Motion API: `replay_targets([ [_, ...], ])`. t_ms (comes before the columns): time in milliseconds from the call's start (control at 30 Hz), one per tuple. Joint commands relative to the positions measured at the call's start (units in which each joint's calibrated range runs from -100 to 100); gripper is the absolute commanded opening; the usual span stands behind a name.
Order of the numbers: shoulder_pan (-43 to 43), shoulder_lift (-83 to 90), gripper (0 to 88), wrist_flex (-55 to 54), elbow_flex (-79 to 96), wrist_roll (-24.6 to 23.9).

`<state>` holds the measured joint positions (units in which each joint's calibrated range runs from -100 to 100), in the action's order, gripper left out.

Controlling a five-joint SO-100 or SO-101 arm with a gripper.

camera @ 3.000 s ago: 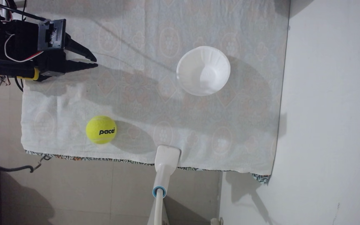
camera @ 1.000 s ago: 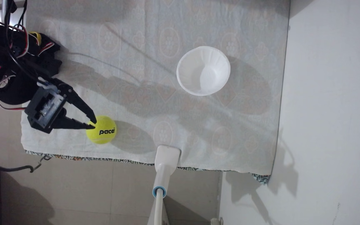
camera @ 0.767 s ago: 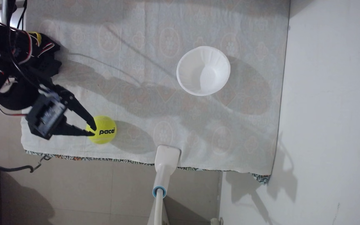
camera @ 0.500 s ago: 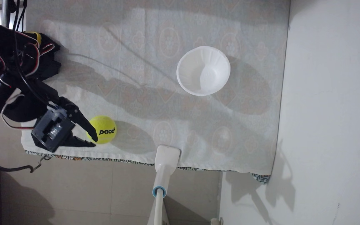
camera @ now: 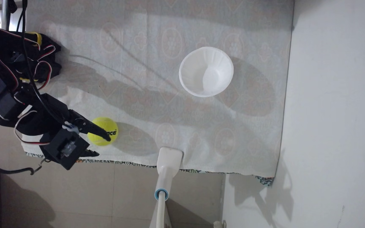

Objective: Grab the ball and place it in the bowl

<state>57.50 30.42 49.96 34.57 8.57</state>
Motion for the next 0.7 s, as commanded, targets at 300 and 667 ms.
replay_targets([
  [300,4.72,-3.58,32.6,-1.79,-4.54,1.56],
  [667,7.14,-3.58,40.7,4.70,-4.72,3.91],
])
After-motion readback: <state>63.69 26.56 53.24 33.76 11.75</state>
